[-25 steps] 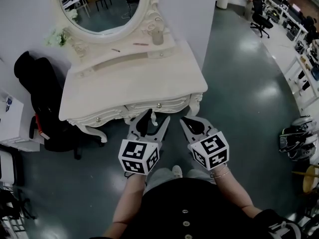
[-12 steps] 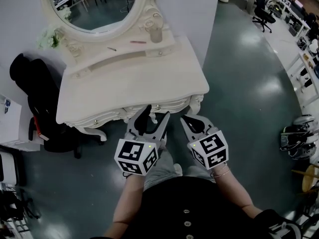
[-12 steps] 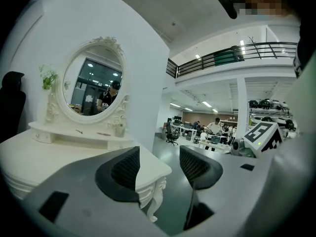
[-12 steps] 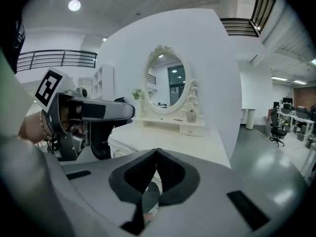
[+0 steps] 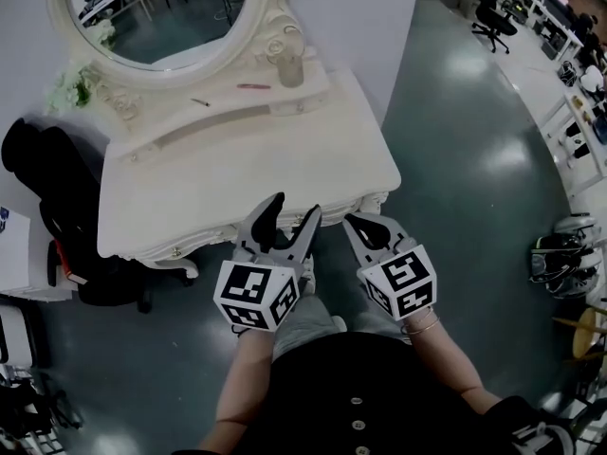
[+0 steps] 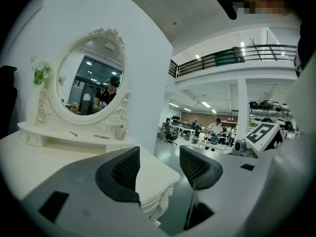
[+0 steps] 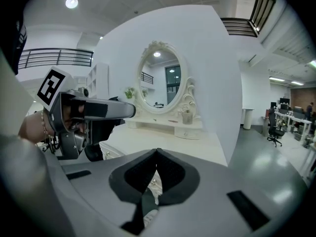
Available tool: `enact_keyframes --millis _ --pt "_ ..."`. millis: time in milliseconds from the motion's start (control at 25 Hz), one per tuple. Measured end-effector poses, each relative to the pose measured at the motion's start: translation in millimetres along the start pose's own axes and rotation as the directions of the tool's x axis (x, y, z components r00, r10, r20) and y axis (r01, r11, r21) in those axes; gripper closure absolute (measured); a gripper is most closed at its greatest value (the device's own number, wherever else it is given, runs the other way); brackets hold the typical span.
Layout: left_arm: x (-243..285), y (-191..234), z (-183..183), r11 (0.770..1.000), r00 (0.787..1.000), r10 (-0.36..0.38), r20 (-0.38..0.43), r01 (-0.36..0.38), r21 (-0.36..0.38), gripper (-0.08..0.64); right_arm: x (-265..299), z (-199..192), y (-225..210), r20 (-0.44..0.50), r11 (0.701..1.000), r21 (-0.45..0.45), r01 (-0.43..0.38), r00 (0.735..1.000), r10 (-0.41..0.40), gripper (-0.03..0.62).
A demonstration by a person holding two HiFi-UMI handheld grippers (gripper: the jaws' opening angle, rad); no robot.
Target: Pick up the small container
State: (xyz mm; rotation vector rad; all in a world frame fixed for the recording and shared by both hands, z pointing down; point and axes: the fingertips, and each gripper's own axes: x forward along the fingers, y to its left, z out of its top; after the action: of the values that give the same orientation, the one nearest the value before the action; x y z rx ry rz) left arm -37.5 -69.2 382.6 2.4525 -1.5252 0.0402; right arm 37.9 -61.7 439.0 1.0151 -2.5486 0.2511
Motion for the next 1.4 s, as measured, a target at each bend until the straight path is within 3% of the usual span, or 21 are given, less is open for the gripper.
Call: enact_keyframes --millis 840,1400 --pt "122.5 147.0 41.1 0.997 0.995 -0.066 -0.070 0.069 0.043 0.321 153.6 83.6 -70.4 0.029 0.996 0.056 0.070 0.997 -0.072 0.589" --pt "170.4 187.0 26.7 0.988 0.980 -0.131 -0.151 0.141 0.057 0.321 205.3 91.1 -87.3 0.011 0.988 0.114 0.100 0.995 -0.102 0.589"
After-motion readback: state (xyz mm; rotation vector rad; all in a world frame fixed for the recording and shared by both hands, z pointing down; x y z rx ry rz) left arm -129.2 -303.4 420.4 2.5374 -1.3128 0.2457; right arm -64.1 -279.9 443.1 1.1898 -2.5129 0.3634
